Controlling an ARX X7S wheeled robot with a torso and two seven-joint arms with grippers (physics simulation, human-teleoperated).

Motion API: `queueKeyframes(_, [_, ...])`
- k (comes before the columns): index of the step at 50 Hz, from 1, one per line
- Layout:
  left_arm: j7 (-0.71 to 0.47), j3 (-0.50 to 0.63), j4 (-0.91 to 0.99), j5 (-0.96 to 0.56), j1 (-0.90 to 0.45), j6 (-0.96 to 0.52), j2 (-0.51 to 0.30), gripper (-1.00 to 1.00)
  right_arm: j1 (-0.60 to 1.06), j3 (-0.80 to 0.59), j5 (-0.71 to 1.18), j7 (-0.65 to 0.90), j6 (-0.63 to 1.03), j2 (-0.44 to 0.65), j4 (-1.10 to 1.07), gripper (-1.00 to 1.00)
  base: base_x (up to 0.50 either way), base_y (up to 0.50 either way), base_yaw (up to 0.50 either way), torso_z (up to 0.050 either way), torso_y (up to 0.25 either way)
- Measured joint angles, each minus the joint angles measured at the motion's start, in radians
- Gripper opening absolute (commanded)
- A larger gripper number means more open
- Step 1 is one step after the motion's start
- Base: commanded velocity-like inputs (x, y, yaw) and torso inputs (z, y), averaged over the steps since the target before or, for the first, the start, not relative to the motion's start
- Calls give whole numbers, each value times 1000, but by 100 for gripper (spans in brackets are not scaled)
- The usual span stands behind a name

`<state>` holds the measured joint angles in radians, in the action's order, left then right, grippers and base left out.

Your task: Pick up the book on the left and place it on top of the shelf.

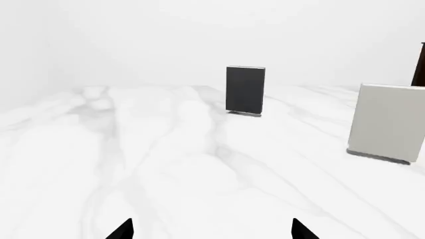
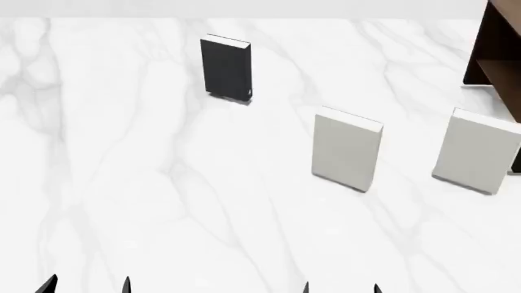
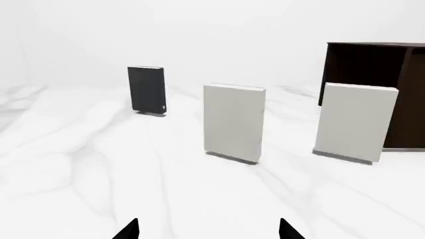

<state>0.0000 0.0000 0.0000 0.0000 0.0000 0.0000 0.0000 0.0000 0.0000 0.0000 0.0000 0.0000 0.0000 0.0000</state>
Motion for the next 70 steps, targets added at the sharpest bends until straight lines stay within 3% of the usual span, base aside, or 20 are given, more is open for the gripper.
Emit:
queueKeyframes(14, [-45, 34, 10, -20, 4, 6, -28, 100, 3, -30, 26, 47, -2, 27, 4, 100, 0, 0, 0, 0, 0])
queueKeyframes(27, [-80, 61, 2, -36, 5, 27, -53, 100, 6, -57, 69, 69, 8, 51, 1, 100, 0, -481, 0, 0, 0])
queueKeyframes(40, [-114, 82, 31, -47, 1, -13, -68, 100, 8, -73, 83, 112, 49, 71, -46, 100, 0, 0, 0, 0, 0])
queueKeyframes(48, [-131, 74, 217, -97, -89, -318, -87, 100, 88, -73, 112, 141, 304, 99, -247, 100, 0, 0, 0, 0, 0])
queueKeyframes(59, [-142, 30, 477, -189, -389, -785, -138, 100, 434, -40, 185, 179, 789, 127, -457, 100, 0, 0, 0, 0, 0])
queueKeyframes(70, [-150, 15, 564, -226, -591, -1019, -180, 100, 669, -21, 217, 203, 1022, 138, -496, 100, 290, 0, 0, 0, 0])
